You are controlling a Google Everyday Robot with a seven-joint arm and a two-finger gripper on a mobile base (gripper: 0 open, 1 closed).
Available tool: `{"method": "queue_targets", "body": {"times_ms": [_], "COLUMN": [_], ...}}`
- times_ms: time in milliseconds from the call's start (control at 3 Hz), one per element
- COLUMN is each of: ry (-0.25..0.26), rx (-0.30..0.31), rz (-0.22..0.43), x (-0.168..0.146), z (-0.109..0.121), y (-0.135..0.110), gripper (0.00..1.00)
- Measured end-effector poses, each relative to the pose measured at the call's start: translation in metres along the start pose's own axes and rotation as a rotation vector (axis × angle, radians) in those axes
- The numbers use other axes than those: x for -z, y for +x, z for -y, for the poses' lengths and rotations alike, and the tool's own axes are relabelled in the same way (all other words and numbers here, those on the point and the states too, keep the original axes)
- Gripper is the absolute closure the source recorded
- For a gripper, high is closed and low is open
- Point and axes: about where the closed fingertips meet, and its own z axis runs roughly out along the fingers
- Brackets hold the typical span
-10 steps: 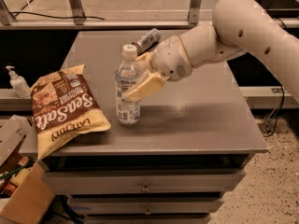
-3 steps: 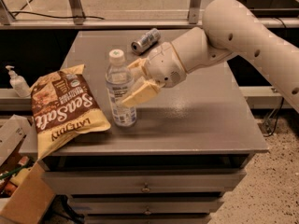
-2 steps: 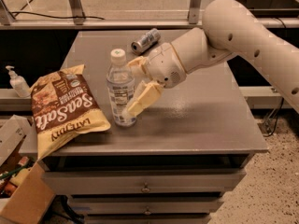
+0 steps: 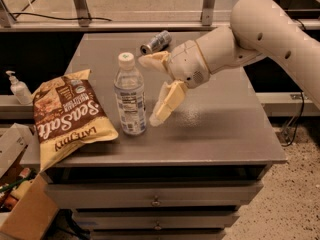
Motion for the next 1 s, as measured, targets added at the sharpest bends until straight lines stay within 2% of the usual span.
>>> {"method": "queue_targets", "body": {"times_ms": [333, 667, 1000], "ry": [0.116, 0.300, 0.300], "rx": [-0.015, -0.012, -0.012], "rz": [-0.014, -0.017, -0.017], "x": [0.048, 0.122, 0.122], "z": [0.028, 0.064, 0.064], "y": [0.013, 0.013, 0.013], "gripper": [0.00, 0.00, 0.00]}}
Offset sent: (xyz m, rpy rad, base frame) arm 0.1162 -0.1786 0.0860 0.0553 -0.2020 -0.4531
